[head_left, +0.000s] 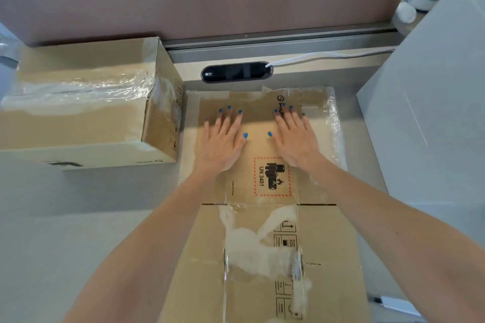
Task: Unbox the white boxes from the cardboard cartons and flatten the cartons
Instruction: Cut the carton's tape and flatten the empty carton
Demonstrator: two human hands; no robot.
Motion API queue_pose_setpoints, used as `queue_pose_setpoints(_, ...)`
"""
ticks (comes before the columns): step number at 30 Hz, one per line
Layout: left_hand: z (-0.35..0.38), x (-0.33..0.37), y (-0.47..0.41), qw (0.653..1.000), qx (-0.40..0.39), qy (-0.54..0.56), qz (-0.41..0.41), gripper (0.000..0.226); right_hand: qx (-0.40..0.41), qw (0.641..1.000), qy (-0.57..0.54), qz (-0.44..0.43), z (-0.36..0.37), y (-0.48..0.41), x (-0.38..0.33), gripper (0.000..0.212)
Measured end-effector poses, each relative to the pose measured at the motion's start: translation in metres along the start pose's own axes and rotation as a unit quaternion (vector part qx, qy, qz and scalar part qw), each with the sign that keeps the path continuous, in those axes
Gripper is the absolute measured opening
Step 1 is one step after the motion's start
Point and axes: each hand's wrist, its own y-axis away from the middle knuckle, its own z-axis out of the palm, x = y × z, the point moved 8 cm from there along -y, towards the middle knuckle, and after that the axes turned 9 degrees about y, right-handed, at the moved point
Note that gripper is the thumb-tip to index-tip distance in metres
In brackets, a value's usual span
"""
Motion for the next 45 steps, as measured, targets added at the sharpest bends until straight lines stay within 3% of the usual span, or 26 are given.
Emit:
queue_pose_setpoints(14,0.057,0.003,0.151,0.997,0.074,0.019,-0.004,0.064,0.024,0.998,-0.065,0.016,0.035,0.158,-0.025,0.061)
queue_pose_setpoints(19,0.061,0.0,0.15,0.995,0.098,-0.001,-0.002,0.063,0.014,0.999,-0.035,-0.012,0.054,0.152,-0.018,0.067)
queue_pose_setpoints(27,0.061,-0.005,0.122,0.992,0.12,-0.02,-0.027,0.064,0.068,0.998,0.006,-0.01,0.049,0.117,-0.01,0.068)
queue_pose_setpoints(35,0.057,-0.005,0.113,0.994,0.095,-0.022,-0.04,0.067,0.07,0.997,0.019,-0.007,0.046,0.108,-0.01,0.068)
queue_pose_setpoints(39,0.052,-0.01,0.108,0.997,0.013,0.08,-0.016,0.072,0.031,0.999,0.016,-0.009,0.044,0.103,-0.01,0.068)
queue_pose_setpoints(42,0.048,-0.007,0.129,0.994,0.027,0.106,0.019,0.072,0.013,1.0,0.012,-0.017,0.038,0.115,-0.012,0.066)
queue_pose_setpoints(45,0.058,-0.001,0.172,0.992,0.061,0.109,0.003,0.069,0.032,0.999,-0.007,-0.02,0.035,0.15,-0.016,0.063)
